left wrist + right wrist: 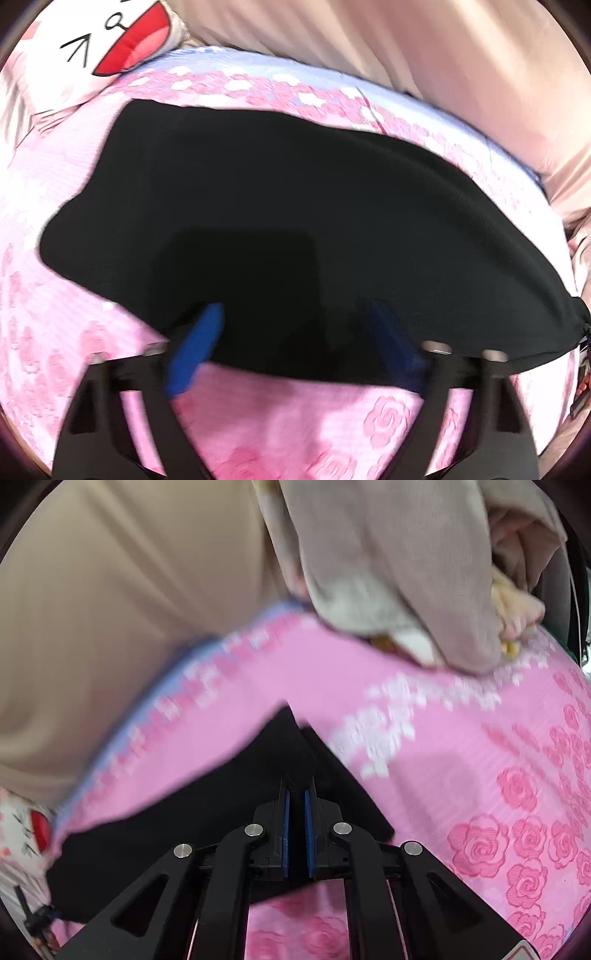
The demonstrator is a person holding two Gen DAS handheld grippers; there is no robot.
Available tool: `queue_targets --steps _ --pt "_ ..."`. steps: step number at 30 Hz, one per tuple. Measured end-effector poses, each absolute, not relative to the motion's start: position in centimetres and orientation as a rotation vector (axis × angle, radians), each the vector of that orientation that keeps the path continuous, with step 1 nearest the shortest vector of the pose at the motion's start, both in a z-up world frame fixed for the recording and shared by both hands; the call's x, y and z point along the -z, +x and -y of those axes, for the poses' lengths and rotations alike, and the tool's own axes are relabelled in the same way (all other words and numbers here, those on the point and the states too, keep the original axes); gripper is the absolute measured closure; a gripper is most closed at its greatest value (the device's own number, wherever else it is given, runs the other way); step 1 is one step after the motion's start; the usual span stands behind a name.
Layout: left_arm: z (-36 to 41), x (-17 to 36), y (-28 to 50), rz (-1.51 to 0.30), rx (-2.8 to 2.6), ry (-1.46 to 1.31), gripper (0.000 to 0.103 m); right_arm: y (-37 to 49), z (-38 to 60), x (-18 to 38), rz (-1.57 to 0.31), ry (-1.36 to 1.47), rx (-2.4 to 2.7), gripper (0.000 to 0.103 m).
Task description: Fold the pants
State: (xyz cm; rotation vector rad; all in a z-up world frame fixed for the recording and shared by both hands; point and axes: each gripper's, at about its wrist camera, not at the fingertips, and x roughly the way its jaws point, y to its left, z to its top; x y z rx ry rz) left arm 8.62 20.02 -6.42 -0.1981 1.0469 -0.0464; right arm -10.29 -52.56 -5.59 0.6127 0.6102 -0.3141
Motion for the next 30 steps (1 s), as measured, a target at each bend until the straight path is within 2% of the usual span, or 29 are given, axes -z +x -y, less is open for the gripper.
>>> queue_targets --steps 1,2,3,4,6,9,11,13,14,15,16,19,23,30 --pt "-20.9 6.0 8.3 -1.041 0.053 -0.218 0.03 -10.4 52.6 5.3 -0.592 0.606 0.326 0.096" --pt "-21.9 5.7 8.0 -1.038 0.053 -0.245 0.026 -10.5 52.8 5.5 -0.605 0.587 0.357 0.083" --pt "-23.0 5.4 7.8 -1.034 0.057 -0.281 0.013 -10.3 53.1 6.4 -0.677 0.551 0.442 0.067" --pt "-24.2 5.0 7.5 -1.026 0.05 -0.329 0.008 -10.2 53.0 6.6 -0.719 0.531 0.513 0.067" --pt "-26.5 4.4 6.6 -0.999 0.024 -0.424 0.005 -11.5 51.5 6.1 -0.726 0.471 0.623 0.067" --pt "-29.3 4.5 6.5 -0.987 -0.025 -0.524 0.005 -13.4 46.6 3.5 -0.622 0.335 0.682 0.063" --pt "-30.5 5.5 7.7 -1.012 -0.064 -0.548 0.005 -12.3 41.9 2.4 -0.62 0.266 0.533 0.064" --pt "-31.8 6.7 8.9 -1.025 -0.106 -0.58 0.006 -10.7 37.7 2.1 -0.64 0.2 0.388 0.058" --pt "-32.4 7.1 9.4 -1.02 -0.121 -0.592 0.008 -9.6 34.8 2.2 -0.665 0.151 0.287 0.05" --pt "-33.0 7.5 9.7 -1.014 -0.141 -0.604 0.028 -8.7 32.3 2.5 -0.679 0.109 0.212 0.048" --pt "-33.5 7.4 10.1 -1.003 -0.159 -0.585 0.054 -8.0 29.1 2.8 -0.691 0.04 0.117 0.048" --pt "-34.7 6.7 10.6 -0.986 -0.126 -0.555 0.081 -7.0 21.4 4.4 -0.704 -0.157 -0.077 0.049" --pt "-35.1 6.1 10.8 -0.991 -0.083 -0.531 0.08 -5.4 13.8 6.9 -0.754 -0.384 -0.219 0.051" --pt "-34.9 6.5 10.1 -1.004 -0.079 -0.476 0.078 -2.3 10.6 9.1 -0.816 -0.462 -0.279 0.052"
